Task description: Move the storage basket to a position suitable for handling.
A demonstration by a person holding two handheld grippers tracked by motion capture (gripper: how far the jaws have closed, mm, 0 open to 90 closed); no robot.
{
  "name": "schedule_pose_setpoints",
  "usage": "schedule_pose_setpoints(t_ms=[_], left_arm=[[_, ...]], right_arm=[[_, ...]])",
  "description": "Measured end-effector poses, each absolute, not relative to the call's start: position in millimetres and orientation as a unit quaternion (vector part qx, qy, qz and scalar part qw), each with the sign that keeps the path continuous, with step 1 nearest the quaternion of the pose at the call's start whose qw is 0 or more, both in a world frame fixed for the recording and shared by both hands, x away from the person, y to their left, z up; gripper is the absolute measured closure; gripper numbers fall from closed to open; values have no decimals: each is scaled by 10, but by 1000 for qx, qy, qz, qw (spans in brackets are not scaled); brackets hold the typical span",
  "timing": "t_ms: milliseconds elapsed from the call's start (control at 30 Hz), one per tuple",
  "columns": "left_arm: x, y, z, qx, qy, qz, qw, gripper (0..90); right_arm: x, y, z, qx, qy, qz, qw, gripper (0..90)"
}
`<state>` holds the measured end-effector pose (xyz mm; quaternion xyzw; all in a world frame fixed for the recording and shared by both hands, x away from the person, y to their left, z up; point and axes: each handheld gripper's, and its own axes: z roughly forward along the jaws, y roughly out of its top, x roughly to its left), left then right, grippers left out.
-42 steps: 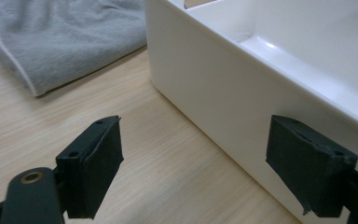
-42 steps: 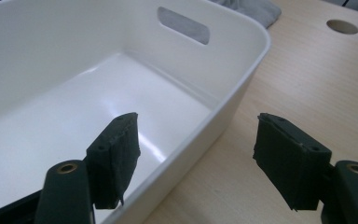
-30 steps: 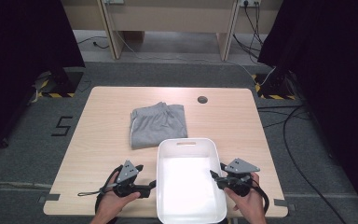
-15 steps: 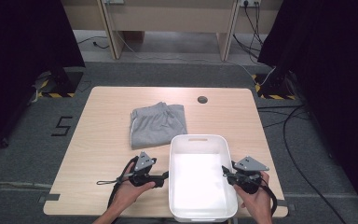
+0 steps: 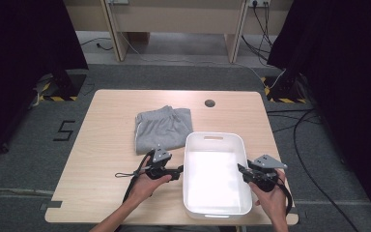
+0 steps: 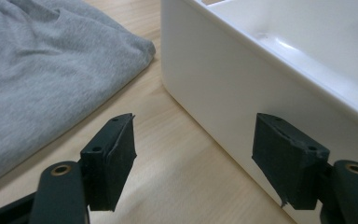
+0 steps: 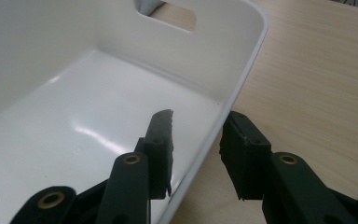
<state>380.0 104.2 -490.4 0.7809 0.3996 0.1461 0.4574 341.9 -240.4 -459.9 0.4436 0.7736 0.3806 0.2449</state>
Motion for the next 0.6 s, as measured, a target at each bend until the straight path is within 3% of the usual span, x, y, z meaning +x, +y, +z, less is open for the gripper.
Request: schedule_pose_setpoints(t_ms=[600], left_arm=[[4178, 849, -4910, 772, 422, 146, 453, 302]], right_arm=[[3670, -2534, -4586, 451, 768, 367, 268, 670]])
